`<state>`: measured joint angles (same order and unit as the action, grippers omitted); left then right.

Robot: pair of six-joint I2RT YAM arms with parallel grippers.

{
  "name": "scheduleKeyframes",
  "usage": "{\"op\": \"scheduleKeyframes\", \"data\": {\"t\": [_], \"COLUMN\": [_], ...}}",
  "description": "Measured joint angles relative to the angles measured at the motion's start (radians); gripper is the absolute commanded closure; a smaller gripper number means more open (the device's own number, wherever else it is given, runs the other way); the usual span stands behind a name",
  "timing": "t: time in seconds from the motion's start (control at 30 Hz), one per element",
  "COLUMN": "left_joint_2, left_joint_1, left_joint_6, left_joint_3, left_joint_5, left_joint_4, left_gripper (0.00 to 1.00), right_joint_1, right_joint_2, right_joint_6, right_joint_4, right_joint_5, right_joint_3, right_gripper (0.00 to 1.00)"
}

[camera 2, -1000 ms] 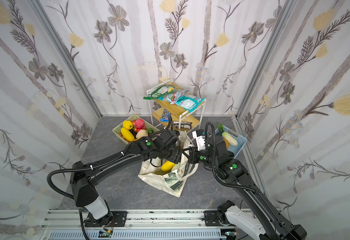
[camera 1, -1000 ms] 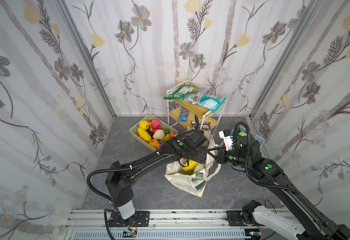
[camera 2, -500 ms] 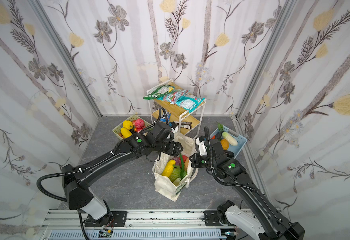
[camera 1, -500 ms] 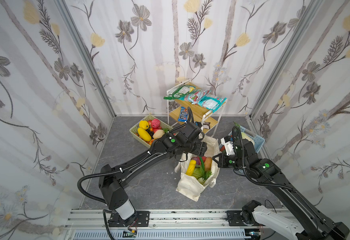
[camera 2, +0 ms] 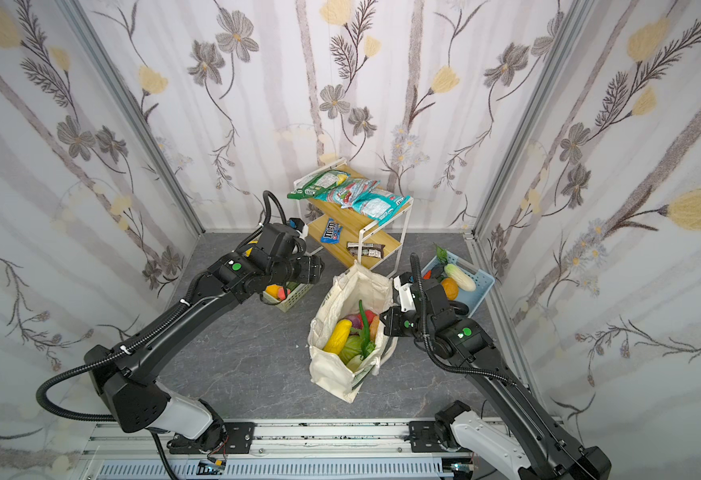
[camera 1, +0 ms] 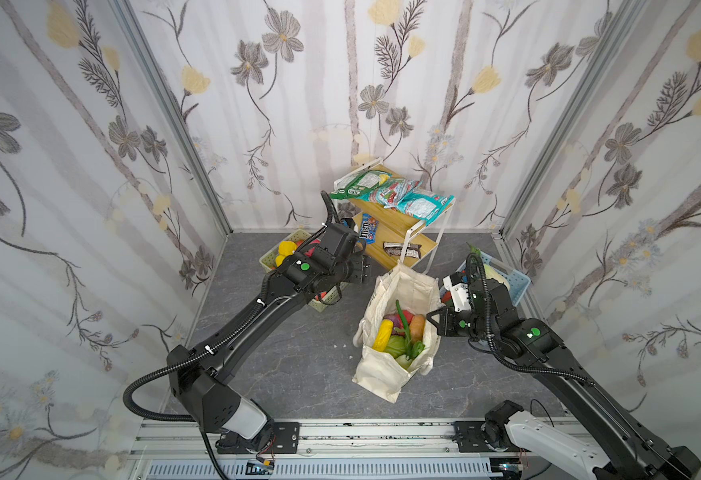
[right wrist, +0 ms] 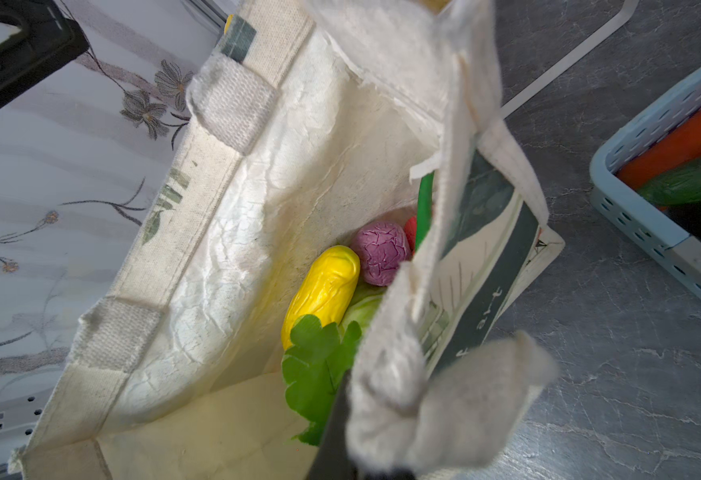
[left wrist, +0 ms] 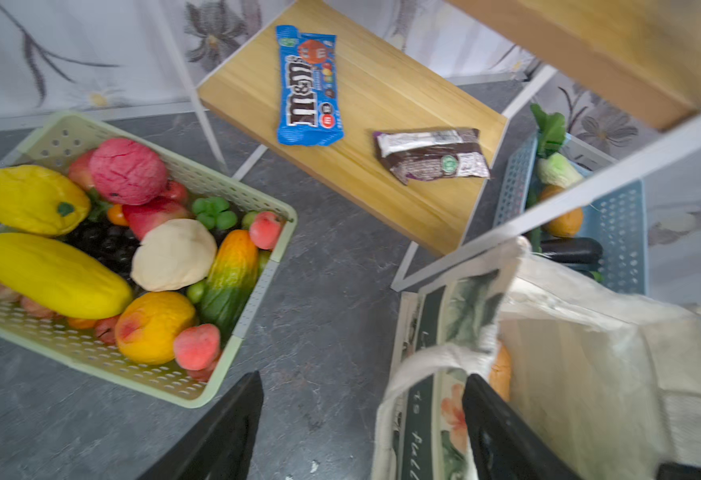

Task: Place the food into the grocery bag and tie it
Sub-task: 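Lift the left gripper out of the bag and move it over the fruit basket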

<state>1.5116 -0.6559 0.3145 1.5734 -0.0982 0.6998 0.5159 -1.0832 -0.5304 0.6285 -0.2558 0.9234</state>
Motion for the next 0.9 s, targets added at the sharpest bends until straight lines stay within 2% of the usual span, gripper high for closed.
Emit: {"op": "scheduleKeyframes", "data": {"t": [0.47, 0.7, 0.9], "left_joint_2": [0.09, 0.177, 0.27], "left_joint_1": [0.206, 0.283, 0.301], "left_joint_6": [0.011, 0.048, 0.062], "left_joint_3": [-0.034, -0.066, -0.064], "left_joint_5": [-0.124, -0.109, -0.103], "left_joint_4": [0.023, 0.023, 0.007], "left_gripper": [0.23, 0.25, 0.27], "right_joint_1": [0.0, 0.001, 0.002], "right_joint_2": [0.009, 0.01, 0.011], "right_joint_6": [-0.001, -0.003, -0.005], "right_joint_4": [0.0, 0.0, 0.0], "right_joint_5": [0.0, 0.0, 0.0], "right_joint_3": [-0.005, -0.006, -0.006], "right_gripper": [0.98, 0.98, 0.98]}}
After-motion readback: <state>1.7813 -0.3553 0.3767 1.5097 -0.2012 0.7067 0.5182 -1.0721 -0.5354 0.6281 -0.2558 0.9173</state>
